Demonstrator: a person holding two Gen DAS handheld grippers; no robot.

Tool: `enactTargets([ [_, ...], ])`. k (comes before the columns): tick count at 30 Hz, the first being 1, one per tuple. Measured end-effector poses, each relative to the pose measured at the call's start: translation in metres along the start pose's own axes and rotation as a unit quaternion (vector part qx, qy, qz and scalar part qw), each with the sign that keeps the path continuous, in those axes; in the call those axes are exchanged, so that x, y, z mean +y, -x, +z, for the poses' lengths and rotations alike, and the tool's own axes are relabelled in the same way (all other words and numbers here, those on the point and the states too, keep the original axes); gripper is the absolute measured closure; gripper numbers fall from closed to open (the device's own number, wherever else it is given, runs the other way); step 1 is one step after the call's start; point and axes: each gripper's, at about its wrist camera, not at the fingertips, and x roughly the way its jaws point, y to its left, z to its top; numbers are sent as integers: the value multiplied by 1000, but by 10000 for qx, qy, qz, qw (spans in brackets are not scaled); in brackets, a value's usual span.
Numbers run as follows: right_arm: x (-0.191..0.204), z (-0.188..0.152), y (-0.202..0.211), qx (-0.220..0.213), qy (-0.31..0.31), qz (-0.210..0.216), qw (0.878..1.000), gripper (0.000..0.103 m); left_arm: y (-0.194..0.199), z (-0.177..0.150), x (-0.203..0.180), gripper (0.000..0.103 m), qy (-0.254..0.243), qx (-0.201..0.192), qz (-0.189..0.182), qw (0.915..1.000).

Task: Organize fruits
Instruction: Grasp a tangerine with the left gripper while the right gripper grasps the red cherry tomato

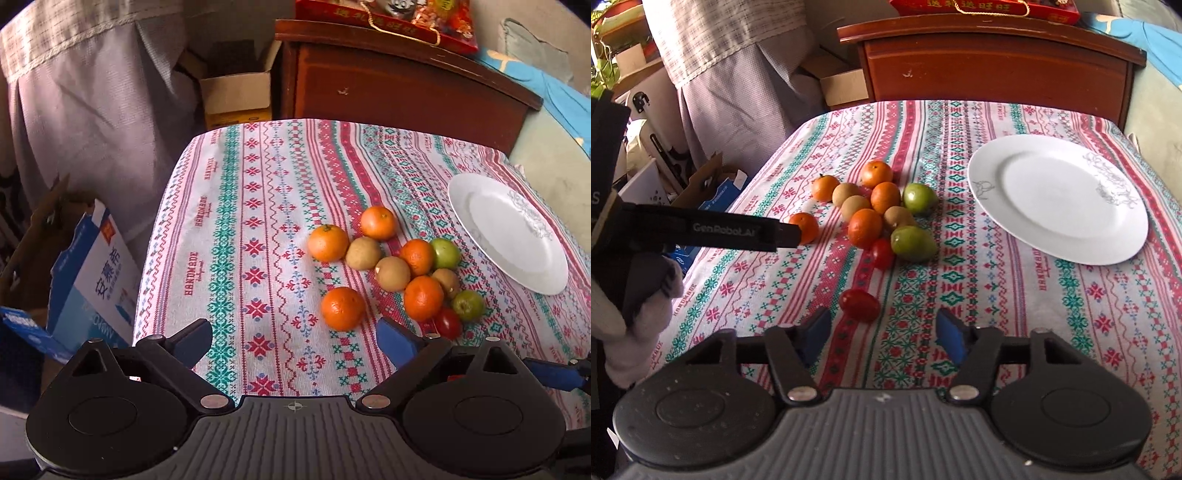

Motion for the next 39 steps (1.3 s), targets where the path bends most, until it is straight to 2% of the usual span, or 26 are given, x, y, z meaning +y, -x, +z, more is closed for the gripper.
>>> enactTargets([
  [2, 1, -1, -2, 3, 5, 43, 10000, 53, 0, -1, -2, 14, -33, -78, -49, 10000],
  [9, 7, 0, -9, -37, 90, 149, 9998, 64, -1, -2, -14, 23, -314, -317, -115, 9989],
  [13, 10, 0, -11, -58, 183, 140, 9997, 69, -7, -5, -17, 36, -366, -291, -133, 9988],
  [20, 10, 1, -17, -45, 134, 147, 9998, 69, -12, -5, -17, 38, -371, -387, -132, 9985],
  [23, 10, 1, -19, -52, 135, 157, 9998, 69, -14, -6, -18, 49, -419, -347, -168, 9984],
  [27, 11, 2, -21, -62, 131, 184, 9997, 72, -19, -8, -20, 54, -483, -342, -105, 9982],
  [29, 10, 3, -21, -74, 129, 180, 9997, 74, -19, -9, -21, 61, -521, -369, -120, 9979],
  [39, 10, 3, -22, -94, 119, 197, 9997, 75, -20, -7, -21, 63, -471, -414, -157, 9979],
])
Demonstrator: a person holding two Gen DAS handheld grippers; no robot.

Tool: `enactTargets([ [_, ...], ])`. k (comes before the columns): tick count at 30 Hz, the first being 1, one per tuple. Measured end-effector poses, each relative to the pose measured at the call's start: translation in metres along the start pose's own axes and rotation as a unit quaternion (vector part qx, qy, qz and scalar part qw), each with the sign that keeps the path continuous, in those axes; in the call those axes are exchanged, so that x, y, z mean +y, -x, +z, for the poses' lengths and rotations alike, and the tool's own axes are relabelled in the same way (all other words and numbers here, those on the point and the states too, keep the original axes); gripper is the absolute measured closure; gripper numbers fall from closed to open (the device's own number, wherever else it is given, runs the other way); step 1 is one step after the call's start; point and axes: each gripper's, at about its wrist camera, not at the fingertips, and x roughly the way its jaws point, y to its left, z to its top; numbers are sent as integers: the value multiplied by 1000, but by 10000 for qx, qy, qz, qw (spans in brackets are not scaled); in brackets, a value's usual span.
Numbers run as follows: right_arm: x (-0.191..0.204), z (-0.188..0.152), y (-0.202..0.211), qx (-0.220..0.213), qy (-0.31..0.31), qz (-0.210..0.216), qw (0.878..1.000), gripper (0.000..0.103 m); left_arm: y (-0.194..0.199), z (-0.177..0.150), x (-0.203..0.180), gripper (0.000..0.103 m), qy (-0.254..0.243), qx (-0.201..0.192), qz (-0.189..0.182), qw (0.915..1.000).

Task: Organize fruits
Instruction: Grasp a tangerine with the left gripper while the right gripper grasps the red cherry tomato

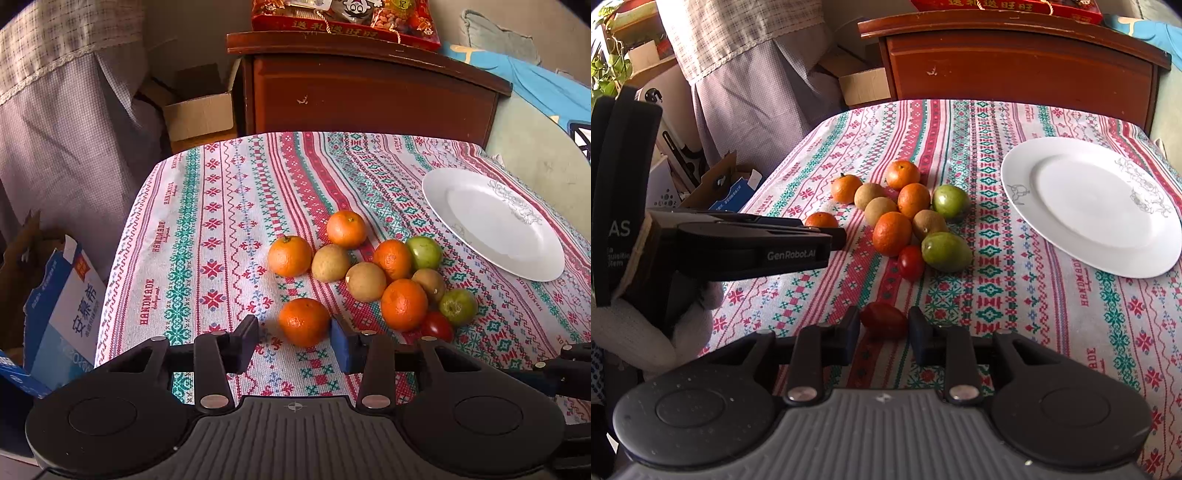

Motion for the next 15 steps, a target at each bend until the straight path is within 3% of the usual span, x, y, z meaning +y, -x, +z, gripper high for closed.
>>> enactTargets([
  [7, 1, 1, 0, 11, 6, -22, 10000, 74, -1, -1, -2, 64, -78, -40, 29, 10000],
  [10, 3, 0, 0, 13, 30, -39, 10000, 75, 0, 0, -3, 76, -79, -60, -3, 10000],
  [15, 0, 1, 1, 10, -43, -1, 10000, 76, 1, 0, -4, 76, -70, -78, -33, 9999],
])
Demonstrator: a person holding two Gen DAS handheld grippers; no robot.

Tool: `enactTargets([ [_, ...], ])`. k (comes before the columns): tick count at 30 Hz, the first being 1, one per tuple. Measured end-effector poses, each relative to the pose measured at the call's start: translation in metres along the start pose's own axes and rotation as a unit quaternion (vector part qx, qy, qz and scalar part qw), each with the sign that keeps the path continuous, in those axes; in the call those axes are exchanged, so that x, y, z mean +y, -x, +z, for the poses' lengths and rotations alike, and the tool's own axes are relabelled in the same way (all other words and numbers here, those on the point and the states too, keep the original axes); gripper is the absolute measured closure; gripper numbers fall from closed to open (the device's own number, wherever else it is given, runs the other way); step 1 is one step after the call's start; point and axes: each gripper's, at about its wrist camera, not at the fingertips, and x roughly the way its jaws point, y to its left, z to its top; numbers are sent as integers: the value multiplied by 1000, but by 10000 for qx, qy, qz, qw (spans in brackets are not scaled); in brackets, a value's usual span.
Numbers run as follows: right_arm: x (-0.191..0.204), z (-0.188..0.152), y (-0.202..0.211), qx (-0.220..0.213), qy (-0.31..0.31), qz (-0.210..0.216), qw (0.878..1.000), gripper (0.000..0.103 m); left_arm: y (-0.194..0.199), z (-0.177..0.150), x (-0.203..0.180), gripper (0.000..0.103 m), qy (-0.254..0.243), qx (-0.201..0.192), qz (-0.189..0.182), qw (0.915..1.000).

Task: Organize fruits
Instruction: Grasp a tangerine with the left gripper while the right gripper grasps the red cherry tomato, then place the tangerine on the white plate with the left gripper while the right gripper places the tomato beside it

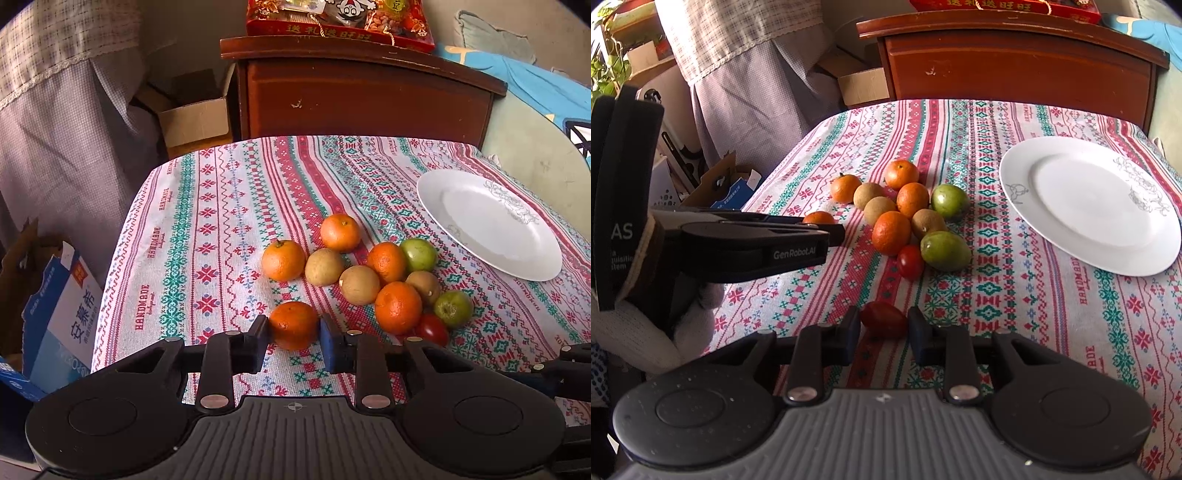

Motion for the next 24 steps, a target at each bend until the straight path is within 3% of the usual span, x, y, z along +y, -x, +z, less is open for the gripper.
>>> enactTargets([
  [15, -22, 17, 19, -359, -345, -226, 9985, 76, 20, 17, -13, 77, 116, -298, -278, 9991],
  [24, -55, 34, 40, -765, -651, -586, 9932, 76, 24, 35, -35, 77, 222, -415, -727, 9962],
])
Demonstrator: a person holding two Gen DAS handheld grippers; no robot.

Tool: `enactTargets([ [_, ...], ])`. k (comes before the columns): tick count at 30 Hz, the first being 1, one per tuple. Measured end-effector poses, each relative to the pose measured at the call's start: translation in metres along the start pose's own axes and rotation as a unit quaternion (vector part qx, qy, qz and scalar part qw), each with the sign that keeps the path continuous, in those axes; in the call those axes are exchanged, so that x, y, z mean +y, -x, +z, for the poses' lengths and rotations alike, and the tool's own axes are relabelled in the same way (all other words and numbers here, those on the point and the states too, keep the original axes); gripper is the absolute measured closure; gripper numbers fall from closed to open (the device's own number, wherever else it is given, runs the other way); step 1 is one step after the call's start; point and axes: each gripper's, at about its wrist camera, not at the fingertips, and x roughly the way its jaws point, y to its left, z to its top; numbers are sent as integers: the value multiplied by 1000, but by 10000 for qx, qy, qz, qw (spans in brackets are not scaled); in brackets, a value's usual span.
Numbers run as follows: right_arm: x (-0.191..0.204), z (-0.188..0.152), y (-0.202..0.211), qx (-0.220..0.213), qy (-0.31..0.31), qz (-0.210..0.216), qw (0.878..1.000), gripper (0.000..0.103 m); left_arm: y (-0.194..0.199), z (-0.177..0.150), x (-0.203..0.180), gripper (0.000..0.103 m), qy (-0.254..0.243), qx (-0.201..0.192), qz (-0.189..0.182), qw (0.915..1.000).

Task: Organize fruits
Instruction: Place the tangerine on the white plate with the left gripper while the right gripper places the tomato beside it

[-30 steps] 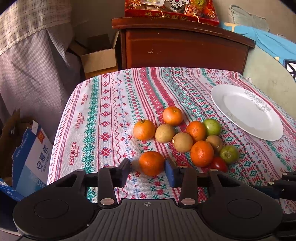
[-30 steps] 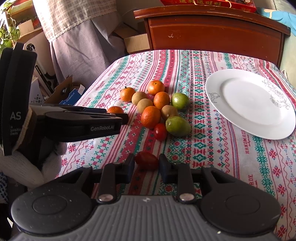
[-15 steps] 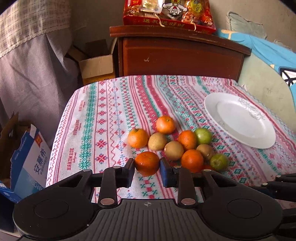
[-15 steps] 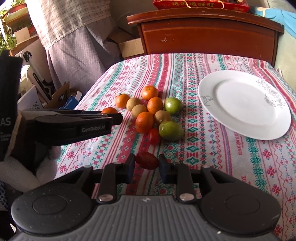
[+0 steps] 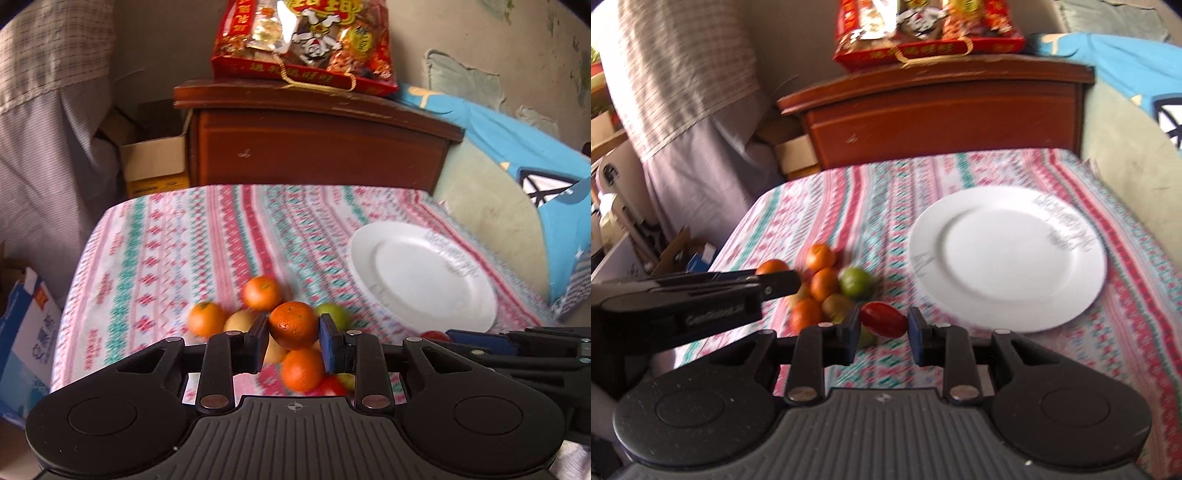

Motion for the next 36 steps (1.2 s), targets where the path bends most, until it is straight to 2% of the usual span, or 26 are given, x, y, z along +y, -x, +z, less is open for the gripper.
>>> enactTargets([
  [8, -37, 13, -2, -100, -455, -383, 9982, 76, -21, 14, -26, 77, -12, 42, -422, 9991],
  [13, -59, 14, -10, -13, -831, -538, 9951, 76, -42, 13, -44, 77, -120, 160, -649, 9977],
  [17, -71, 16, -16, -10, -901, -654, 9938, 76, -55, 11, -53, 76, -111, 245, -799, 9964],
  [28, -88, 24, -30, 33, -1098, -623, 9920, 72, -81, 13, -64, 74, -91, 333, -909, 9953],
  [32, -98, 30, -28, -94, -1181, -849, 9893, 71, -84, 12, -68, 72, -143, 324, -905, 9953],
  [36, -111, 33, -30, -174, -1243, -1311, 9834, 70, -85, 12, -70, 70, -215, 270, -830, 9960],
])
